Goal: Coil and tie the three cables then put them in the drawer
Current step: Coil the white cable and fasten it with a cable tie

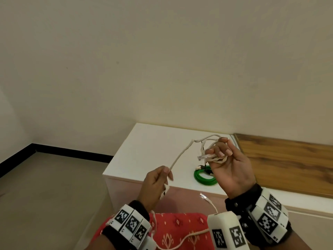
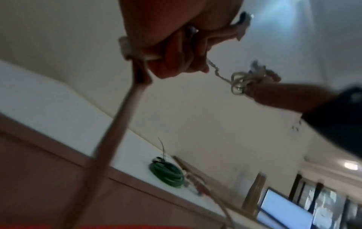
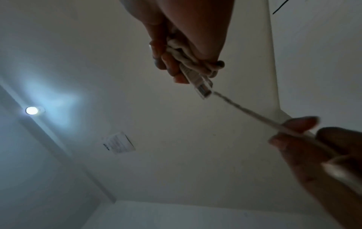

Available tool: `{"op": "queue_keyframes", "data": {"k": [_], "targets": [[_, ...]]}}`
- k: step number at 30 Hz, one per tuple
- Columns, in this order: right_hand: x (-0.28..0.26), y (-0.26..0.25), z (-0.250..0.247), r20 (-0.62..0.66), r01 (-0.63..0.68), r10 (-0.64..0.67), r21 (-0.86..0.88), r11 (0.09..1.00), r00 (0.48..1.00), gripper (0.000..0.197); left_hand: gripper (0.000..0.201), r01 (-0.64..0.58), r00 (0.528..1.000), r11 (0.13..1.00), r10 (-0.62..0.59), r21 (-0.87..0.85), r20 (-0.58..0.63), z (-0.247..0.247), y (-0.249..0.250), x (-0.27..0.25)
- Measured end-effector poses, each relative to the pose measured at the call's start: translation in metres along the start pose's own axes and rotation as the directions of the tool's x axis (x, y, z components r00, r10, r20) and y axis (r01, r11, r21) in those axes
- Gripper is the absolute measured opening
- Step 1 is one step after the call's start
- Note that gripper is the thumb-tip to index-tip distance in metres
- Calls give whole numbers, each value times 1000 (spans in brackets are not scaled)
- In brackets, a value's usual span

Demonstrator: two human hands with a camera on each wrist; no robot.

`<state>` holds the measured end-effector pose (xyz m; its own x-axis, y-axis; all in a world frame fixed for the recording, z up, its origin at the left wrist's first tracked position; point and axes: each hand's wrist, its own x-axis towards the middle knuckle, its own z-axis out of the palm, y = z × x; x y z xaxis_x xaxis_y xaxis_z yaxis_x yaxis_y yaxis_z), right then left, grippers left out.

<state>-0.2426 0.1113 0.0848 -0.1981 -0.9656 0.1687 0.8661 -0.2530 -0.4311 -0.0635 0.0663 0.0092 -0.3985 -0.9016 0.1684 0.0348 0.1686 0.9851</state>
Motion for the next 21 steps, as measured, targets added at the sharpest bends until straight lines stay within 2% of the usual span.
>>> {"op": "queue_keyframes", "data": {"k": [2, 3, 4, 6, 7, 8, 10, 12, 14, 16, 17, 18, 20, 21], "targets": [[-1, -2, 5, -15, 7, -7, 28, 1000, 1000, 5, 36, -78, 996, 971, 67, 225, 55, -4, -10, -1], [-2, -1, 7, -42, 23, -22, 21, 1000, 999, 4, 35, -144, 988, 915, 109, 377, 113, -5, -13, -2], [-2, -1, 8, -66, 43, -42, 9, 999, 997, 4, 35, -210, 974, 823, 132, 528, 182, -4, -15, -3], [-4, 2, 9, -93, 77, -78, -12, 997, 993, 5, 40, -338, 939, 579, 154, 742, 308, 1, -15, -8], [-4, 4, 7, -106, 93, -96, -32, 995, 990, 5, 39, -390, 920, 479, 173, 786, 351, 4, -17, -9], [-4, 7, 6, -121, 111, -120, -73, 991, 985, 6, 36, -438, 899, 415, 195, 798, 392, 7, -16, -10], [-6, 14, 2, -136, 154, -190, -241, 958, 972, 20, 27, -525, 850, 303, 226, 795, 475, 13, -13, -10], [-8, 25, -3, -94, 201, -280, -488, 849, 955, 28, 17, -552, 830, 216, 234, 805, 506, 18, -7, -10], [-10, 35, -10, 11, 254, -350, -710, 657, 937, 23, 12, -565, 810, 107, 256, 818, 527, 22, -4, -10], [-11, 42, -21, 150, 289, -338, -866, 408, 929, 14, 13, -550, 804, 12, 276, 835, 526, 26, 0, -10], [-11, 44, -26, 222, 299, -301, -924, 240, 927, 17, 17, -539, 800, -17, 303, 842, 518, 26, 0, -10], [-12, 47, -32, 284, 302, -249, -953, 35, 926, 26, 20, -528, 792, -31, 341, 849, 506, 26, 1, -11], [-14, 50, -40, 364, 306, -112, -886, -348, 925, 43, 26, -519, 775, -18, 413, 855, 479, 25, 3, -11], [-13, 50, -43, 396, 323, -51, -812, -487, 917, 46, 29, -521, 763, -4, 448, 854, 467, 25, 4, -11]]}}
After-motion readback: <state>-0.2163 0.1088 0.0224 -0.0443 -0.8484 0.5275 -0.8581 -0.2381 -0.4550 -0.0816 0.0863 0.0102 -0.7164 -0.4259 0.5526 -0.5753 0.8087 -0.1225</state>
